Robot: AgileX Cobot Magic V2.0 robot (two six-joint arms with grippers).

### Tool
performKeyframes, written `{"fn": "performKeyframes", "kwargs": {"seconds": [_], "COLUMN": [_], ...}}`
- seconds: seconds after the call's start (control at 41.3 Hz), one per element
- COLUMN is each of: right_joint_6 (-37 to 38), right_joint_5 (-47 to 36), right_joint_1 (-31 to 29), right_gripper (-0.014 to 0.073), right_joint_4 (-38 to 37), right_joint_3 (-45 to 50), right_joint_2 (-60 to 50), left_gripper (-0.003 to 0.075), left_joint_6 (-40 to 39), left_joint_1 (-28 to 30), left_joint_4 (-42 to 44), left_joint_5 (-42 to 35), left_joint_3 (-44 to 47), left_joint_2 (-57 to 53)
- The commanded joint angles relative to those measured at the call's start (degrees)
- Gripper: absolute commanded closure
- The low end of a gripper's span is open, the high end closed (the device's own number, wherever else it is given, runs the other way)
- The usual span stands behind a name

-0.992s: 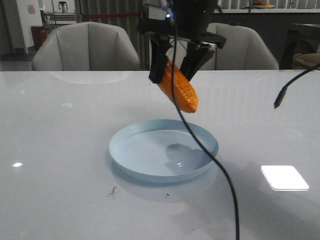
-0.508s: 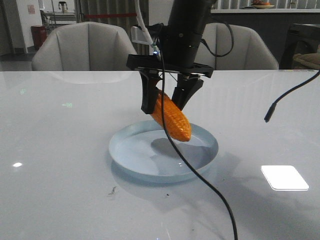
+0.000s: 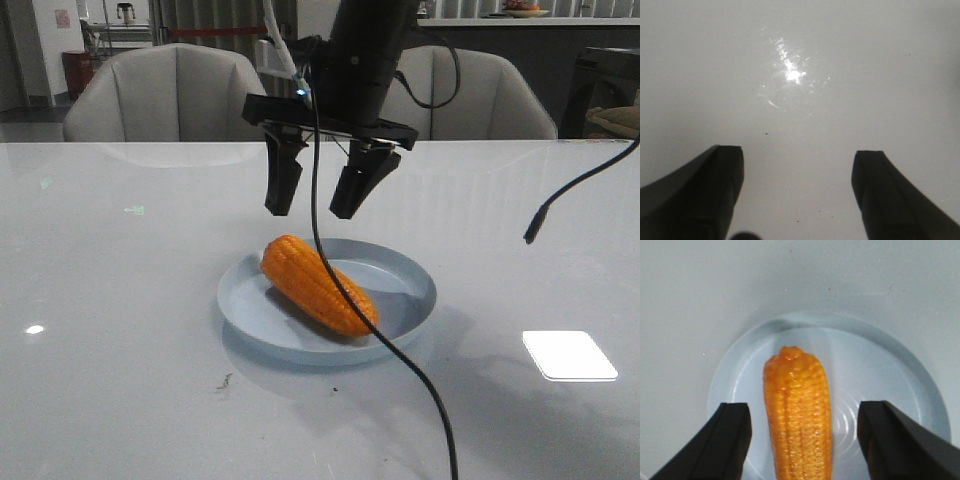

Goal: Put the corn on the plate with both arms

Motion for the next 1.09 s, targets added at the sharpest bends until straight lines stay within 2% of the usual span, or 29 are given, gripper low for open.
{"fn": "performKeyframes", "kwargs": {"seconds": [0.0,0.29,0.677,0.871,1.065], "right_joint_6": [-0.7,-1.2,-1.2,-1.4,-1.9], "right_joint_5": [5.7,5.7,5.7,5.7,3.6], "right_joint_1": [-0.3,-1.2,-10.0,-15.9,-20.5], "right_gripper": [0.0040,0.0040,0.0040,0.0040,0.0040], "right_joint_4": [1.4,-6.2,-11.4,-11.8,-17.1], "right_joint_3": [-4.8,-15.5,-14.9,-7.2,9.2], "right_joint_2": [-5.6,-14.8,-34.2,-43.4,-53.8], "left_gripper": [0.0216,0.0216,0.0216,0.0216,0.0216], "left_joint_6": [-0.7,-0.7,-0.7,-0.7,-0.7], "left_joint_1": [0.1,0.1,0.1,0.1,0.1], "left_joint_4": [-0.4,-0.4,-0.4,-0.4,-0.4], "left_joint_5": [-3.2,-3.5,-6.0,-6.1,-6.1], "left_joint_3": [-1.6,-1.6,-1.6,-1.6,-1.6], "left_joint_2": [-1.2,-1.2,-1.2,-1.2,-1.2]}}
